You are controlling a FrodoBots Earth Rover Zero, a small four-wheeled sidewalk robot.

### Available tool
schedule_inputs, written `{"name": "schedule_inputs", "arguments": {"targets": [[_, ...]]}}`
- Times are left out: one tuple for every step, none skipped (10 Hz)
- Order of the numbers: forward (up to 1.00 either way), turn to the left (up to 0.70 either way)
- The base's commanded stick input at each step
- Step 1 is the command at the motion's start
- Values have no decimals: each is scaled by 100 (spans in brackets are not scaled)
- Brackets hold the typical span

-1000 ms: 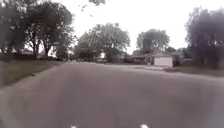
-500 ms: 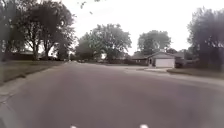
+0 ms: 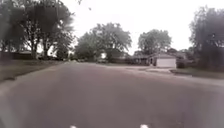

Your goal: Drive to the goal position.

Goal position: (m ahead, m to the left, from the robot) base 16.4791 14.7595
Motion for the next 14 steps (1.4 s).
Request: {"name": "schedule_inputs", "arguments": {"targets": [[100, 0], [100, 0], [100, 0], [100, -2], [100, -24], [100, -26], [100, -17], [100, -13], [100, -9], [100, -5], [100, -1], [100, 0], [100, 0], [100, 0]]}}
